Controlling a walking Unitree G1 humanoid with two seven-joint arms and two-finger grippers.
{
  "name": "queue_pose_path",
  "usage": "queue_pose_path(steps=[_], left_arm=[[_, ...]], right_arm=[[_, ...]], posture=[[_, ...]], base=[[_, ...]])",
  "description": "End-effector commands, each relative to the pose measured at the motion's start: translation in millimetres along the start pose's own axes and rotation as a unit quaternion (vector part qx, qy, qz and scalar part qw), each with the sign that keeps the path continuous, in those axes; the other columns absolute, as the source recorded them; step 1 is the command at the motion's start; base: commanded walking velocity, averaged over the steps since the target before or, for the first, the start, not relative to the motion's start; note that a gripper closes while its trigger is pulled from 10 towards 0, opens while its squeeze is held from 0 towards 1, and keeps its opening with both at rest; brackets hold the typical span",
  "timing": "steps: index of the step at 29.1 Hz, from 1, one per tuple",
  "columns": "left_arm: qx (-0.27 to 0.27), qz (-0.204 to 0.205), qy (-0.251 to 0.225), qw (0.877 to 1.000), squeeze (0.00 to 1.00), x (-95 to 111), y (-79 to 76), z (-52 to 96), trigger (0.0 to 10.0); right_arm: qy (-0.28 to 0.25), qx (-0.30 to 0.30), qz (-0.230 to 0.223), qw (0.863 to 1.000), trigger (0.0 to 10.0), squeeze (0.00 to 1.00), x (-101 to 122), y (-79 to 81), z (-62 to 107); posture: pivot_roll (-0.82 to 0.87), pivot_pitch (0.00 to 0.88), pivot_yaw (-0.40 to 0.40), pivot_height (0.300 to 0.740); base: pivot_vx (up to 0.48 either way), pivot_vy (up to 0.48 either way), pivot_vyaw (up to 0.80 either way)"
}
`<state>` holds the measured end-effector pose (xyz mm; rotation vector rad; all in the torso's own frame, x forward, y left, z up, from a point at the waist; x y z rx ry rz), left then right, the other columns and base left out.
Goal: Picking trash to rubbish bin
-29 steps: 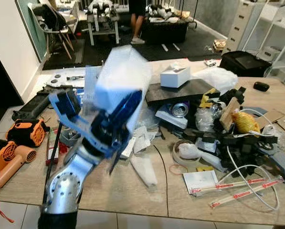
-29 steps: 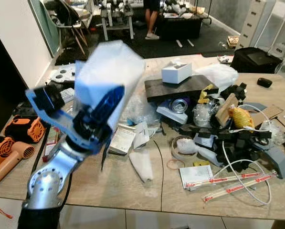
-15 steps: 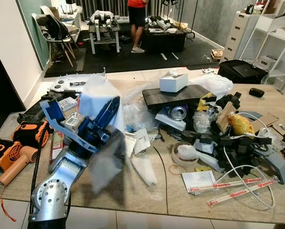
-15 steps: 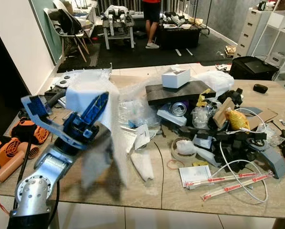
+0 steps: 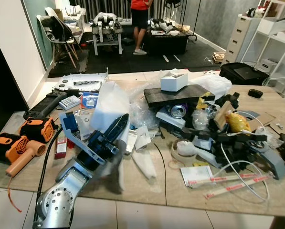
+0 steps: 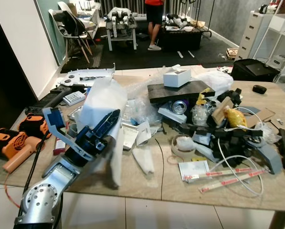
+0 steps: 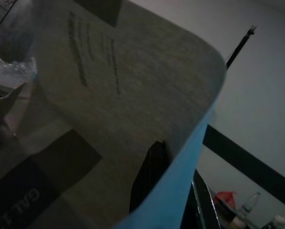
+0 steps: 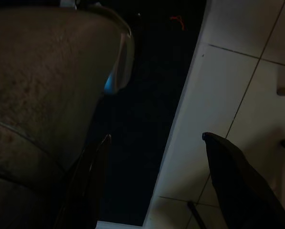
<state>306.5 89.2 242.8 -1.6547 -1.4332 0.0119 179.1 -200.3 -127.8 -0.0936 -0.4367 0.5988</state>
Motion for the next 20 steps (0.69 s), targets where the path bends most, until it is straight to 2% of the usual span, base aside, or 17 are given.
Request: queue_pose_path(steps=[1,9,20], left_arm=[[0.006,0.007,0.003,1.000,0.00,-7,3.5,1.5,10.0],[-0.007,0.022,0.021,1.000,0.00,-23,2.4,-6.9,10.0],[-0.006,0.027,0.033,0.999,0.00,-31,5.1,-4.0,10.0]], right_arm=[[0.014,0.012,0.002,1.000,10.0,0.00,-9,7.2,0.4],[0.013,0.016,0.005,1.000,10.0,0.00,-8,11.4,-0.2],[0.020,0.016,0.009,1.000,10.0,0.00,-13,11.4,0.6]], posture=[[-0.11,0.115,0.030,0.740],[-0.11,0.116,0.031,0.740],[-0.10,0.116,0.022,0.740]], base=[[-0.356,0.000,0.00],[-0.355,0.000,0.00],[-0.357,0.000,0.00]])
Point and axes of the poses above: a point about 5 cm out from each wrist's last joint towards the gripper, its own z axis pointing back from the gripper into the wrist, its own x axis along the axis of the wrist's last joint, y = z × x, the point moved 4 cm from there along -z, pointing out of the wrist towards the gripper, and after that the axes turned 14 degrees about z, right-handed, at the moved point
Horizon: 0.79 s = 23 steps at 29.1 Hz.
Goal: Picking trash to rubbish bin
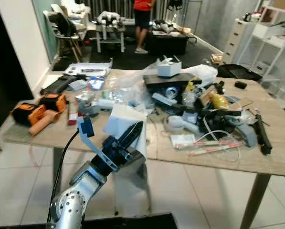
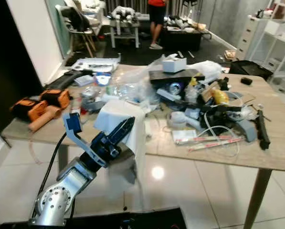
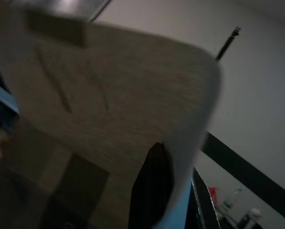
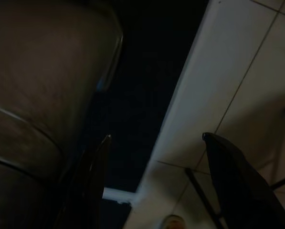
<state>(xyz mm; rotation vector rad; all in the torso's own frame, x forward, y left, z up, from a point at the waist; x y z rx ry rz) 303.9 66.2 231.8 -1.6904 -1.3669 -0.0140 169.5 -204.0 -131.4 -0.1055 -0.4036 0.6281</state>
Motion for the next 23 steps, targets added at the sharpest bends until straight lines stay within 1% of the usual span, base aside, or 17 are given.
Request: queue_pose_path(steps=[1,2,5,7,8,11,13,23], left_arm=[[0.003,0.005,0.014,1.000,0.00,-8,3.7,2.4,10.0],[0.003,0.005,0.014,1.000,0.00,-8,3.7,2.4,10.0],[0.000,0.012,0.035,0.999,0.00,-19,6.5,3.4,10.0],[-0.001,0.012,0.042,0.999,0.00,-23,6.8,3.1,10.0],[-0.004,0.012,0.051,0.999,0.00,-29,6.5,2.0,10.0],[-0.008,0.014,0.054,0.998,0.00,-32,5.9,1.0,10.0],[-0.009,0.015,0.062,0.998,0.00,-39,6.1,-0.1,10.0],[-0.011,0.010,0.088,0.996,0.00,-51,9.0,1.3,10.0]], right_arm=[[0.004,0.013,-0.008,1.000,10.0,0.00,-3,8.7,-0.6],[0.004,0.013,-0.008,1.000,10.0,0.00,-3,8.7,-0.6],[0.008,0.013,0.002,1.000,10.0,0.00,-3,8.2,-0.7],[0.010,0.012,0.004,1.000,10.0,0.00,-3,7.8,-0.7],[0.013,0.011,0.004,1.000,10.0,0.00,-3,6.5,-0.6],[0.013,0.008,0.003,1.000,10.0,0.00,-3,5.2,-0.5],[0.014,0.006,0.003,1.000,10.0,0.00,-3,3.9,-0.4],[0.020,0.005,0.002,1.000,10.0,0.00,-7,4.6,0.0]], posture=[[-0.10,0.116,0.022,0.740],[-0.10,0.116,0.022,0.740],[-0.10,0.112,0.018,0.740],[-0.10,0.112,0.018,0.740],[-0.11,0.109,0.018,0.740],[-0.11,0.111,0.017,0.740],[-0.11,0.113,0.016,0.740],[-0.11,0.113,0.016,0.740]], base=[[-0.349,0.000,0.00],[-0.349,0.000,0.00],[0.000,0.000,0.00],[0.000,0.000,-0.78],[0.000,0.000,-0.78],[0.000,0.000,-0.78],[0.000,0.000,-0.78],[0.000,0.000,-0.78]])
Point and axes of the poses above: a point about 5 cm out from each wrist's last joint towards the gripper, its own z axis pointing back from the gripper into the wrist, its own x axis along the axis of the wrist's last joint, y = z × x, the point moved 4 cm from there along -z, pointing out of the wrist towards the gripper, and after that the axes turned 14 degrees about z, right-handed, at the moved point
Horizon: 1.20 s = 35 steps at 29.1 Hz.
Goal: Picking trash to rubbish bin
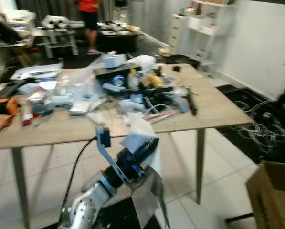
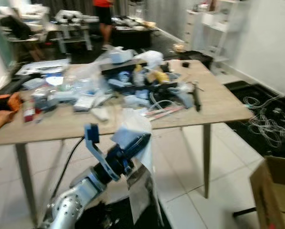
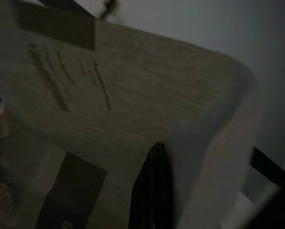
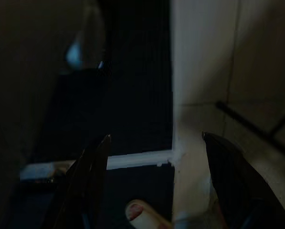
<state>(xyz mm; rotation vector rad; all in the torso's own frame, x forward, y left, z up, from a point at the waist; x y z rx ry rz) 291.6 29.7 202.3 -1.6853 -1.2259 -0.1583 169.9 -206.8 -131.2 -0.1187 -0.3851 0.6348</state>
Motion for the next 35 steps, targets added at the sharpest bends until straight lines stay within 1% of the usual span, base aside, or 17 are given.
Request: queue_pose_path(steps=[1,10,18,29,34,35], left_arm=[[0.003,-0.004,0.012,1.000,0.00,-7,2.6,1.2,10.0],[0.002,-0.009,0.023,1.000,0.00,-12,4.2,-1.7,10.0],[0.014,-0.021,0.032,0.999,0.00,-18,10.1,-4.1,10.0],[0.011,-0.030,0.039,0.999,0.00,-21,10.3,-7.6,10.0],[0.016,-0.044,0.044,0.998,0.00,-25,12.8,-8.4,10.0],[0.029,-0.055,0.042,0.997,0.00,-26,16.6,-8.3,10.0]], right_arm=[[0.010,0.008,-0.003,1.000,10.0,0.00,-6,7.1,-0.2],[0.011,0.004,-0.004,1.000,10.0,0.00,-5,6.7,-0.4],[0.012,-0.001,-0.008,1.000,10.0,0.00,-7,5.6,-0.1],[0.008,-0.004,-0.013,1.000,10.0,0.00,-4,4.1,-0.3],[0.006,-0.005,-0.012,1.000,10.0,0.00,-2,3.4,-0.5],[0.005,-0.006,-0.012,1.000,10.0,0.00,-1,3.0,-0.5]], posture=[[-0.11,0.116,0.020,0.740],[-0.12,0.115,0.022,0.740],[-0.13,0.116,0.025,0.740],[-0.13,0.116,0.025,0.740],[-0.13,0.117,0.023,0.740],[-0.13,0.116,0.022,0.740]], base=[[0.000,0.000,-0.78],[0.000,0.000,-0.78],[0.000,0.000,-0.78],[0.000,0.000,-0.78],[0.000,0.000,-0.78],[0.000,0.000,-0.78]])
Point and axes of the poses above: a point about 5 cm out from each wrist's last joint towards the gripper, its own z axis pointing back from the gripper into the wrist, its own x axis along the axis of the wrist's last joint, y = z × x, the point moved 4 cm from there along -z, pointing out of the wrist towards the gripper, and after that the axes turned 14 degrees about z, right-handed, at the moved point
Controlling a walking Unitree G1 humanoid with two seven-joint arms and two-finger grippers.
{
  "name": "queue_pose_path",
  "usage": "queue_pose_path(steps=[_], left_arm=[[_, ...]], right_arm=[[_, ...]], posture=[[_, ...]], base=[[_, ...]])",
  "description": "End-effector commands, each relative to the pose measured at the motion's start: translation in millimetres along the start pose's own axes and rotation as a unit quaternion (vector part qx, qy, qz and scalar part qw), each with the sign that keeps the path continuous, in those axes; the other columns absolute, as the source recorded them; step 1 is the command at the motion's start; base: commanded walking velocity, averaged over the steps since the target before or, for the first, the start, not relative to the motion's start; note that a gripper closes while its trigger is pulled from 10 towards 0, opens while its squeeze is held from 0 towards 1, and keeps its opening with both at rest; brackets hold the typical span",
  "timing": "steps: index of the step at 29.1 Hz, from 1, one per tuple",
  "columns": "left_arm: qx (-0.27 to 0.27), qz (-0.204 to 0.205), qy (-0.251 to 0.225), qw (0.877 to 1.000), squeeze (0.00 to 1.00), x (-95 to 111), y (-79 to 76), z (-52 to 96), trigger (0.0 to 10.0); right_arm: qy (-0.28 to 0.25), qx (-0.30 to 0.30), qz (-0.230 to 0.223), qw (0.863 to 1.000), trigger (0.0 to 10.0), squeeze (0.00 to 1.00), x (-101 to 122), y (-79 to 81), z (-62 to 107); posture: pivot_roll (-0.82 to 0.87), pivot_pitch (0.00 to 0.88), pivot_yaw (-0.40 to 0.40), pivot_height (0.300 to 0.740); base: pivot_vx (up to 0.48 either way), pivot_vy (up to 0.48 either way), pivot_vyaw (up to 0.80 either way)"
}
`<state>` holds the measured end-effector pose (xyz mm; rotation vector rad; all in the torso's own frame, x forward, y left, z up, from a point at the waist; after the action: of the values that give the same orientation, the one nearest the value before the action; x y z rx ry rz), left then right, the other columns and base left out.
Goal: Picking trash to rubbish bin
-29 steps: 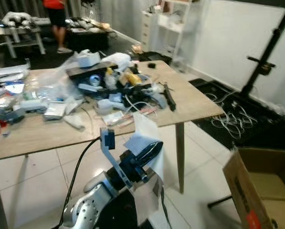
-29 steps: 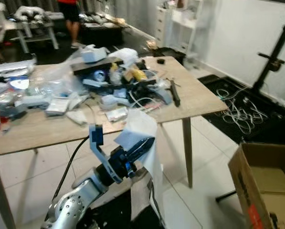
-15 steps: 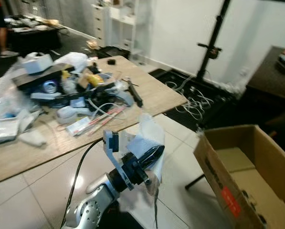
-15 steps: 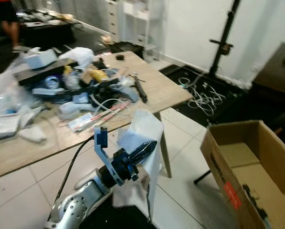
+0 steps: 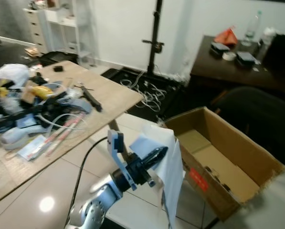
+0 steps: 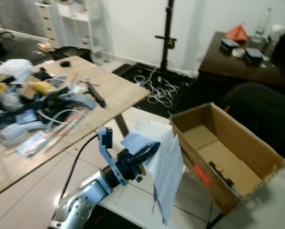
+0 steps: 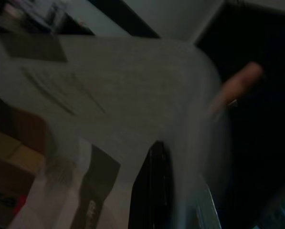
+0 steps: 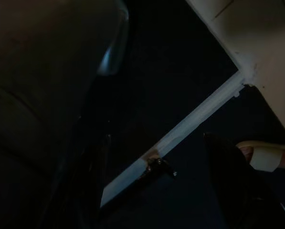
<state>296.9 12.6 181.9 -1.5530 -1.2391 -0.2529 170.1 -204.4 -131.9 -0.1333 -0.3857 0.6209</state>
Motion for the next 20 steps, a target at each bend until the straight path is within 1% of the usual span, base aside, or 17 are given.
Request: queue_pose_path(steps=[1,3,4,6,7,8,9,10,11,13,15,16,17,20], left_arm=[[0.001,-0.005,-0.001,1.000,0.00,-5,-0.9,-3.4,10.0],[0.013,-0.014,-0.005,1.000,0.00,-5,2.7,-3.5,10.0],[0.028,-0.023,-0.013,0.999,0.00,-2,6.9,-3.2,10.0],[0.028,-0.023,-0.013,0.999,0.00,-2,6.9,-3.2,10.0],[0.083,-0.070,-0.029,0.994,0.00,7,23.7,-0.3,10.0],[0.103,-0.091,-0.032,0.990,0.00,11,29.5,1.3,10.0],[0.103,-0.091,-0.032,0.990,0.00,11,29.5,1.3,10.0],[0.120,-0.106,-0.038,0.986,0.00,15,34.6,3.0,10.0],[0.152,-0.133,-0.050,0.978,0.00,24,44.5,8.5,10.0],[0.175,-0.160,-0.056,0.970,0.00,32,51.9,14.2,10.0],[0.191,-0.181,-0.063,0.963,0.00,40,57.9,20.0,10.0],[0.202,-0.200,-0.067,0.956,0.00,48,61.7,23.9,10.0],[0.218,-0.223,-0.073,0.947,0.00,59,67.2,29.4,10.0],[0.230,-0.247,-0.080,0.938,0.00,69,71.5,33.0,10.0]], right_arm=[[0.002,0.002,-0.007,1.000,10.0,0.00,-3,1.0,0.2],[0.001,0.002,-0.006,1.000,10.0,0.00,-2,0.9,0.1],[0.001,0.002,-0.006,1.000,10.0,0.00,-2,0.9,0.1],[0.001,0.002,-0.006,1.000,10.0,0.00,-2,0.9,0.1],[-0.001,0.002,-0.006,1.000,10.0,0.00,-1,1.0,0.0],[-0.001,0.002,-0.006,1.000,10.0,0.00,-1,1.1,0.0],[-0.001,0.002,-0.006,1.000,10.0,0.00,-1,1.1,0.0],[-0.001,0.002,-0.005,1.000,10.0,0.00,0,1.1,0.0],[-0.002,0.002,-0.005,1.000,10.0,0.00,0,1.1,0.0],[-0.002,0.002,-0.005,1.000,10.0,0.00,0,0.8,0.0],[-0.002,0.002,-0.005,1.000,10.0,0.00,0,0.5,0.0],[-0.003,0.002,-0.004,1.000,10.0,0.00,1,0.6,0.0],[-0.003,0.004,-0.002,1.000,10.0,0.00,1,1.2,-0.1],[-0.003,0.004,-0.001,1.000,10.0,0.00,1,0.7,-0.1]], posture=[[-0.13,0.116,0.022,0.740],[-0.13,0.117,0.022,0.740],[-0.13,0.115,0.022,0.740],[-0.13,0.115,0.022,0.740],[-0.13,0.116,0.022,0.740],[-0.13,0.116,0.022,0.740],[-0.13,0.116,0.022,0.740],[-0.13,0.116,0.022,0.740],[-0.13,0.116,0.022,0.740],[-0.13,0.117,0.021,0.740],[-0.13,0.117,0.018,0.740],[-0.13,0.117,0.018,0.740],[-0.13,0.117,0.018,0.740],[-0.12,0.113,0.013,0.740]], base=[[0.000,0.000,-0.78],[0.000,0.000,-0.78],[0.000,0.000,-0.78],[0.000,0.000,-0.78],[0.000,0.000,-0.78],[0.000,0.000,-0.78],[0.000,0.000,-0.78],[0.000,0.000,-0.78],[0.000,0.000,-0.78],[0.000,0.000,-0.78],[0.000,0.000,-0.78],[0.000,0.000,-0.77],[0.000,0.000,-0.78],[0.000,0.000,-0.78]])
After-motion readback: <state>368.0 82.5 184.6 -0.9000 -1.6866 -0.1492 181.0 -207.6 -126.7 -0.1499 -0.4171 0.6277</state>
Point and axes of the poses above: a point about 5 cm out from each wrist's last joint towards the gripper, its own z axis pointing back from the gripper into the wrist, its own x axis along the axis of the wrist's last joint, y = z × x, the point moved 4 cm from there along -z, pointing out of the wrist towards the gripper, and after that the axes turned 14 degrees about z, right-handed, at the moved point
